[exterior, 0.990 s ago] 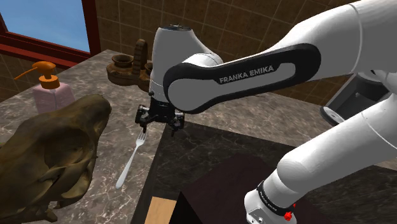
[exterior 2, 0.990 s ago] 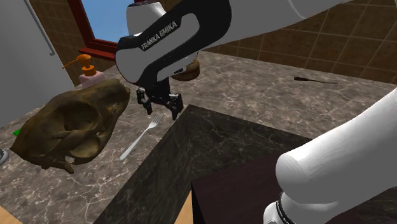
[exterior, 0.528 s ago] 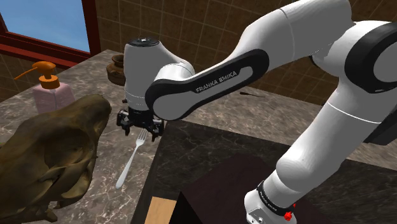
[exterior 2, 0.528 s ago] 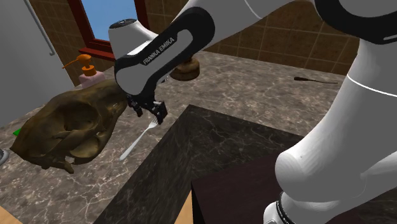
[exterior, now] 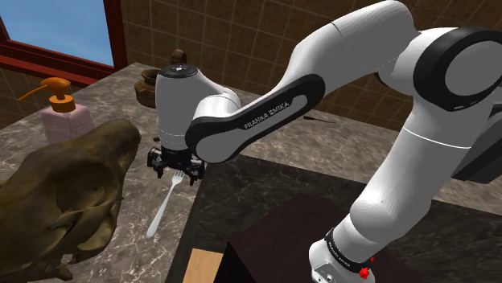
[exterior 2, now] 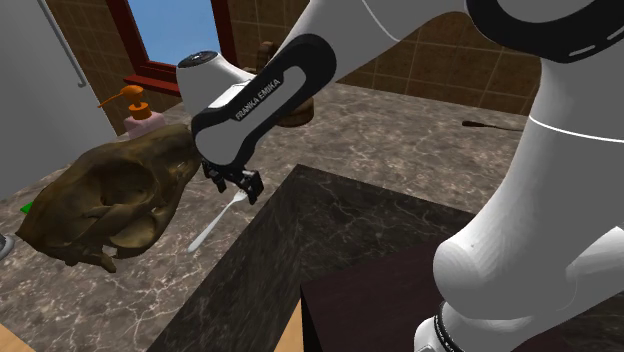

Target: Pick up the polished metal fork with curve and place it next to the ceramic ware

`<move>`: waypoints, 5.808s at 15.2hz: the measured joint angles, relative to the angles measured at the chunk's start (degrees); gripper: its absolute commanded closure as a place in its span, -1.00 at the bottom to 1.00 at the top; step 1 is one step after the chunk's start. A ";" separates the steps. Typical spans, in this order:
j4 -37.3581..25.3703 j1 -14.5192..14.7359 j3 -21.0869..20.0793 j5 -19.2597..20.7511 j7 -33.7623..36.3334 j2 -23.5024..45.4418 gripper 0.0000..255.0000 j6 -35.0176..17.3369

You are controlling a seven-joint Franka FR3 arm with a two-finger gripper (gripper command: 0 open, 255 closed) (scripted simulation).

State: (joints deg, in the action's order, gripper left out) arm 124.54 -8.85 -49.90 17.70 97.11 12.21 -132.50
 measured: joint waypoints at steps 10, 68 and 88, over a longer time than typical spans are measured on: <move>-0.02 0.03 -0.04 0.06 0.04 -0.20 1.00 0.26; -29.06 -3.86 -2.07 -16.01 -12.91 -14.67 1.00 37.04; -38.82 -10.27 4.06 -13.14 -25.67 -10.33 1.00 43.28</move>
State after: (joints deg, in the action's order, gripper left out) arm 85.72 -19.12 -45.84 4.55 71.44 1.88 -89.21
